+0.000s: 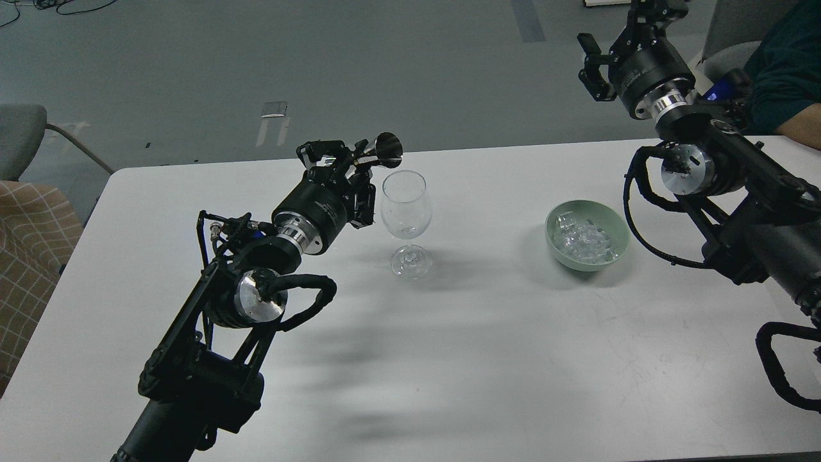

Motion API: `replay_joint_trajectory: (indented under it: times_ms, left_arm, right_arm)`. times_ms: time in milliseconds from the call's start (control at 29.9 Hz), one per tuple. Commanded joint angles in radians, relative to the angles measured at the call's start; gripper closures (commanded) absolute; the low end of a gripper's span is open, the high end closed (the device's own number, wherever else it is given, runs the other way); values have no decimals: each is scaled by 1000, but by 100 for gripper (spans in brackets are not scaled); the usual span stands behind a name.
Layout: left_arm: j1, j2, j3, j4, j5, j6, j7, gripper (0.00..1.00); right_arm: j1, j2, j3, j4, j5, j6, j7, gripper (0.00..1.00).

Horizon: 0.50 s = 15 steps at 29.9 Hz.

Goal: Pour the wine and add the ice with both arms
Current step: 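Hold the jigger tipped over the glass to pour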

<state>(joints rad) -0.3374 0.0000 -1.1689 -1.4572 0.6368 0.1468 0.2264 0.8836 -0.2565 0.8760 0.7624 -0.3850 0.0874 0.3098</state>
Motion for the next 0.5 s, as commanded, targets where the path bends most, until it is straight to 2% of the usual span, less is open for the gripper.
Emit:
replay_joint_trajectory:
  times_ms: [0,334,468]
  left_arm:
    - [1,0,3,1,27,-1,-19,100]
    - [4,0,14,1,49,-1,-48,99]
    - [6,0,15,1,58,-1,-85,99]
  right_arm:
    - [0,-1,0,0,0,0,0,0]
    - [-2,-1,0,0,0,0,0,0]
    - [-2,0,0,0,0,0,0,0]
